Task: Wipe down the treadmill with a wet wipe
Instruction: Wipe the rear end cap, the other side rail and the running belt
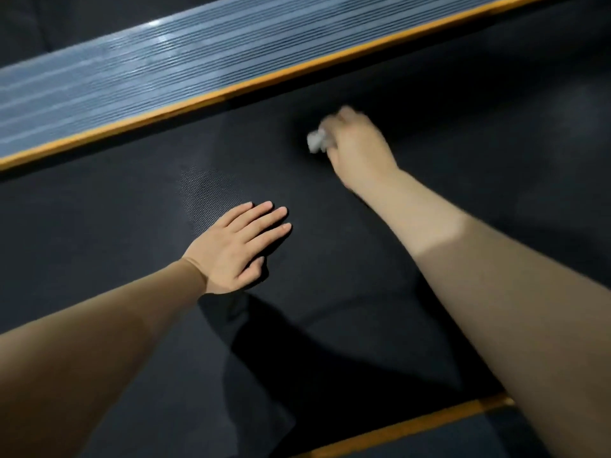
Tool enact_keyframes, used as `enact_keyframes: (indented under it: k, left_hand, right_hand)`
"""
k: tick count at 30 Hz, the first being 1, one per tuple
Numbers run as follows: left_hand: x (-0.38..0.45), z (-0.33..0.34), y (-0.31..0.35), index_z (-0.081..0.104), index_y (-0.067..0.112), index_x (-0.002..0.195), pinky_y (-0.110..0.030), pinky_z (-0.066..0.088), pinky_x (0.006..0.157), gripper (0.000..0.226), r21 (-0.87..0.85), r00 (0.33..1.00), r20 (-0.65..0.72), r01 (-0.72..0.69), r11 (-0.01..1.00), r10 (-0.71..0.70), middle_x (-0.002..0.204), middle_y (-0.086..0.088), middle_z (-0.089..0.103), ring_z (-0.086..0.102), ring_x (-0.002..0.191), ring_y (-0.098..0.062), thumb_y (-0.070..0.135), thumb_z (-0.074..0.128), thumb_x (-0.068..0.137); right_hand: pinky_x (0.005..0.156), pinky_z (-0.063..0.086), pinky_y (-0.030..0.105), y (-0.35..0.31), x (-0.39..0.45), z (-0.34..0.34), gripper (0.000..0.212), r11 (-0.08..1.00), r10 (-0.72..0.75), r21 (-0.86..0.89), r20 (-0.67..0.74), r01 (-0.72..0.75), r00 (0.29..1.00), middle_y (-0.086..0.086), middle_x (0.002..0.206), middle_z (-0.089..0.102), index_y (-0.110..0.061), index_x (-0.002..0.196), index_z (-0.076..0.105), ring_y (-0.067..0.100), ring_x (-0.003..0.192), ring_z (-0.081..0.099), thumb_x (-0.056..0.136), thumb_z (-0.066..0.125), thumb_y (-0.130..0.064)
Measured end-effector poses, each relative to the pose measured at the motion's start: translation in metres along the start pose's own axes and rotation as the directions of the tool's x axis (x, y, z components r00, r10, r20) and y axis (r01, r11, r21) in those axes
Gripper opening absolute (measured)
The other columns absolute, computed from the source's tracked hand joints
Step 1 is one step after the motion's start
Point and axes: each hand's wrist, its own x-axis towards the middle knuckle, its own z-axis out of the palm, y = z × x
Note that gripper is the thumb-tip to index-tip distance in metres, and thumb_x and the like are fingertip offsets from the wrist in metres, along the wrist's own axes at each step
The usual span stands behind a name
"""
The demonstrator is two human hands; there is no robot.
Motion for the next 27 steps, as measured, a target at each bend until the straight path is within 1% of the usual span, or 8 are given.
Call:
enact_keyframes:
  k: [3, 8, 13, 16, 18, 22, 25, 27]
  left_hand:
    - [0.0, -0.002, 0.0, 0.039, 0.015, 0.151, -0.05, 0.023, 0.12, 0.066, -0.005, 1.0, 0.003, 0.002, 1.0, -0.002, 0.16, -0.008, 0.031, 0.027, 0.148, -0.03, 0.031, 0.041, 0.087]
    - [-0.001, -0.001, 0.001, 0.038, 0.015, 0.152, -0.05, 0.023, 0.12, 0.066, -0.001, 1.0, 0.012, 0.002, 1.0, -0.002, 0.161, -0.008, 0.03, 0.026, 0.149, -0.03, 0.03, 0.042, 0.087]
    - [0.001, -0.002, 0.001, 0.036, 0.015, 0.153, -0.049, 0.02, 0.121, 0.067, 0.007, 1.0, 0.023, 0.002, 1.0, -0.002, 0.161, -0.008, 0.028, 0.024, 0.15, -0.03, 0.03, 0.042, 0.088]
    - [0.001, -0.002, 0.0, 0.036, 0.014, 0.153, -0.05, 0.021, 0.121, 0.066, 0.027, 1.0, 0.025, 0.001, 1.0, -0.002, 0.161, -0.009, 0.028, 0.024, 0.149, -0.031, 0.031, 0.04, 0.089]
    - [0.003, -0.003, 0.0, 0.037, 0.013, 0.152, -0.05, 0.021, 0.12, 0.064, 0.034, 0.999, 0.038, -0.002, 0.999, 0.0, 0.161, -0.01, 0.029, 0.026, 0.149, -0.032, 0.032, 0.038, 0.091]
    - [0.001, -0.001, 0.002, 0.039, 0.012, 0.151, -0.051, 0.022, 0.12, 0.062, 0.037, 0.999, 0.046, -0.003, 0.999, 0.001, 0.16, -0.011, 0.031, 0.028, 0.148, -0.033, 0.032, 0.036, 0.092]
    - [0.001, 0.002, 0.0, 0.038, 0.014, 0.152, -0.051, 0.023, 0.12, 0.063, 0.044, 0.999, 0.034, 0.006, 0.999, -0.007, 0.16, -0.01, 0.03, 0.027, 0.148, -0.032, 0.033, 0.036, 0.092]
    - [0.002, 0.003, 0.0, 0.037, 0.015, 0.152, -0.051, 0.023, 0.12, 0.063, 0.037, 1.0, 0.029, 0.011, 0.999, -0.012, 0.161, -0.009, 0.029, 0.025, 0.149, -0.031, 0.035, 0.034, 0.093]
  right_hand:
    - [0.072, 0.047, 0.045, 0.008, -0.108, 0.013, 0.023, 0.962, -0.251, 0.148, 0.134, 0.231, 0.959, 0.005, 0.09, 0.054, -0.029, 0.092, 0.065, 0.03, 0.082, 0.054, 0.085, 0.048, -0.015]
    - [0.073, 0.049, 0.03, -0.002, -0.291, 0.019, 0.017, 0.878, -0.476, 0.314, 0.488, 0.362, 0.731, -0.012, 0.085, 0.045, -0.038, 0.094, 0.05, 0.009, 0.082, 0.047, 0.083, 0.056, -0.026]
    - [0.071, 0.042, 0.022, 0.005, -0.274, 0.014, 0.008, 0.75, -0.646, 0.284, 0.507, 0.598, 0.57, -0.013, 0.085, 0.048, -0.036, 0.09, 0.053, 0.007, 0.078, 0.047, 0.086, 0.054, -0.03]
    - [0.063, 0.049, 0.033, 0.001, -0.201, 0.014, 0.011, 0.77, -0.623, 0.232, 0.474, 0.594, 0.622, -0.005, 0.076, 0.057, -0.03, 0.085, 0.062, 0.018, 0.07, 0.058, 0.078, 0.063, -0.022]
    - [0.063, 0.05, 0.035, 0.001, -0.136, 0.001, 0.02, 0.857, -0.498, 0.124, 0.445, 0.5, 0.744, -0.001, 0.076, 0.058, -0.029, 0.088, 0.067, 0.024, 0.072, 0.059, 0.071, 0.067, -0.018]
    - [0.073, 0.049, 0.041, 0.008, -0.024, -0.013, 0.028, 0.979, -0.178, -0.08, 0.13, 0.189, 0.975, 0.015, 0.103, 0.054, -0.011, 0.107, 0.064, 0.037, 0.094, 0.056, 0.08, 0.066, -0.015]
    - [0.076, 0.044, 0.035, 0.006, 0.025, -0.016, 0.027, 0.998, 0.063, -0.013, 0.054, -0.062, 0.997, 0.017, 0.12, 0.051, -0.007, 0.115, 0.059, 0.036, 0.105, 0.053, 0.092, 0.053, -0.021]
    - [0.079, 0.045, 0.037, -0.003, 0.026, -0.014, 0.029, 0.999, 0.016, -0.032, 0.027, -0.015, 1.0, 0.018, 0.119, 0.053, -0.007, 0.114, 0.06, 0.038, 0.105, 0.054, 0.093, 0.051, -0.025]
